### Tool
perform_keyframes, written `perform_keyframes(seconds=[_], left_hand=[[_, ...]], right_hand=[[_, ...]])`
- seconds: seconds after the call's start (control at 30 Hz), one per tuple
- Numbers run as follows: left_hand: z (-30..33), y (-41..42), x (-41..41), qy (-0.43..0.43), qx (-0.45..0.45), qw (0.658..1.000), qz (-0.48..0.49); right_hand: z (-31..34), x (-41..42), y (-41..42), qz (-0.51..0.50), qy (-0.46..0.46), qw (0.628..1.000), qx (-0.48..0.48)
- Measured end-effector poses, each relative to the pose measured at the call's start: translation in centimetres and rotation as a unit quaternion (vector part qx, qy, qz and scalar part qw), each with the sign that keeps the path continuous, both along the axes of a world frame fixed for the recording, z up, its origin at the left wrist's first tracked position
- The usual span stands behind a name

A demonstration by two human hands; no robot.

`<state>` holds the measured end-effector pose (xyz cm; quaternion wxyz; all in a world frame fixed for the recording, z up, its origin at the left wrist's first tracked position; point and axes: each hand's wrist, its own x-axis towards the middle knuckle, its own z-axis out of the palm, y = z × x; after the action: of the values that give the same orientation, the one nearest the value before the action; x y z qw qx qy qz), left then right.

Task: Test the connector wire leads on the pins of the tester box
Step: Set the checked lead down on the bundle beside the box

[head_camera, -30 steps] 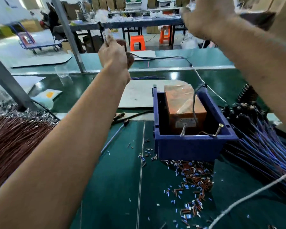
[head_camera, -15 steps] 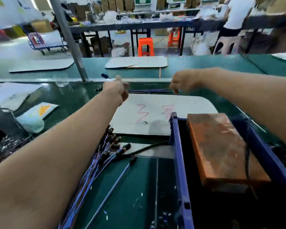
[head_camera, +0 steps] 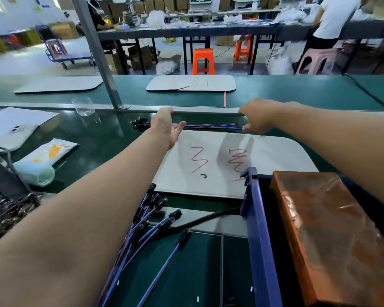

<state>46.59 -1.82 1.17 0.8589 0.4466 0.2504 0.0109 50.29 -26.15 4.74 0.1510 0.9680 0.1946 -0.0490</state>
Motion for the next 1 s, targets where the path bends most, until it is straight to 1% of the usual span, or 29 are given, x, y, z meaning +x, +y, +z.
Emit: perform_keyframes(seconds=[0.1, 0.17, 0.23, 0.27, 0.3, 0.33, 0.37, 0.4, 0.43, 0.47, 0.5, 0.57, 0.6, 0.63, 0.67, 0.7, 0.73, 0.77, 0.8, 0.83, 0.87, 0.9, 0.93, 0.97, 1.0], left_hand=[[0.4, -0.8, -2.7, -0.014, 0.051, 0.998, 0.041], [1.5, -1.6, -5.9, -0.024, 0.103, 0.994, 0.031], [2.4, -2.0, -9.9, -0.032, 0.212, 0.977, 0.003], [2.7, -2.0, -12.0, -0.038, 0.283, 0.958, -0.014], [2.9, -2.1, -13.6, -0.046, 0.356, 0.933, -0.027], [2.9, -1.9, -15.8, -0.051, 0.436, 0.898, -0.036], [2.8, -1.7, -18.1, -0.052, 0.518, 0.853, -0.048], [2.4, -1.4, -20.8, -0.045, 0.600, 0.796, -0.062], [1.8, -1.1, -23.6, -0.034, 0.679, 0.729, -0.075], [1.0, -1.0, -26.1, -0.024, 0.747, 0.659, -0.089], [0.0, -1.1, -28.3, -0.009, 0.793, 0.601, -0.103], [-1.7, -1.9, -31.4, 0.065, 0.835, 0.527, -0.144], [-2.4, -2.2, -32.7, 0.097, 0.842, 0.507, -0.154], [-3.0, -2.5, -33.8, 0.101, 0.837, 0.516, -0.153], [-3.4, -2.5, -35.1, 0.080, 0.816, 0.554, -0.143], [-3.6, -2.3, -36.2, 0.038, 0.766, 0.627, -0.137], [-3.4, -2.2, -37.5, -0.027, 0.687, 0.714, -0.134], [-3.0, -2.0, -38.6, -0.067, 0.601, 0.785, -0.136], [-2.7, -1.9, -39.0, -0.087, 0.568, 0.808, -0.131], [-1.8, -1.9, -38.6, -0.078, 0.602, 0.786, -0.115], [-0.8, -1.8, -37.8, -0.046, 0.644, 0.758, -0.092], [0.4, -1.8, -37.0, -0.041, 0.648, 0.760, -0.039], [1.6, -2.1, -36.7, -0.069, 0.643, 0.763, 0.002], [2.7, -2.7, -36.7, -0.121, 0.601, 0.789, 0.031], [3.9, -3.3, -36.9, -0.175, 0.539, 0.823, 0.041]], right_hand=[[0.5, -1.8, -1.2, 0.019, 0.008, 1.000, 0.001], [2.1, -4.0, -1.9, 0.015, 0.012, 1.000, 0.020], [3.9, -7.1, -2.0, 0.011, 0.011, 0.997, 0.074], [4.8, -9.0, -1.7, 0.016, 0.011, 0.994, 0.111], [5.7, -10.4, -1.2, 0.028, 0.010, 0.988, 0.152], [6.5, -12.4, -0.5, 0.046, 0.015, 0.980, 0.193], [7.3, -14.7, 0.3, 0.065, 0.028, 0.971, 0.229], [8.0, -17.4, 1.2, 0.087, 0.041, 0.961, 0.258], [8.7, -20.2, 2.1, 0.112, 0.039, 0.953, 0.278], [9.4, -23.1, 2.9, 0.138, 0.015, 0.946, 0.292], [9.8, -26.1, 3.7, 0.169, -0.024, 0.936, 0.308], [9.8, -32.1, 5.2, 0.226, -0.087, 0.900, 0.363], [9.4, -35.0, 5.8, 0.239, -0.088, 0.884, 0.392], [8.8, -37.7, 6.3, 0.244, -0.072, 0.875, 0.411], [7.9, -40.2, 6.8, 0.243, -0.052, 0.874, 0.418], [6.6, -42.0, 7.2, 0.235, -0.032, 0.874, 0.424], [4.8, -43.8, 7.6, 0.221, -0.014, 0.870, 0.439], [3.0, -45.3, 8.0, 0.201, -0.002, 0.859, 0.470], [1.1, -46.5, 8.3, 0.171, 0.007, 0.841, 0.513], [-0.6, -47.5, 8.6, 0.132, 0.014, 0.820, 0.557], [-1.9, -48.2, 8.9, 0.092, 0.015, 0.798, 0.595], [-2.9, -48.7, 9.3, 0.057, 0.012, 0.778, 0.626], [-3.5, -48.7, 9.8, 0.034, 0.008, 0.762, 0.646], [-3.8, -48.8, 10.2, 0.022, 0.002, 0.755, 0.655], [-4.0, -48.9, 10.6, 0.020, 0.001, 0.753, 0.657]])
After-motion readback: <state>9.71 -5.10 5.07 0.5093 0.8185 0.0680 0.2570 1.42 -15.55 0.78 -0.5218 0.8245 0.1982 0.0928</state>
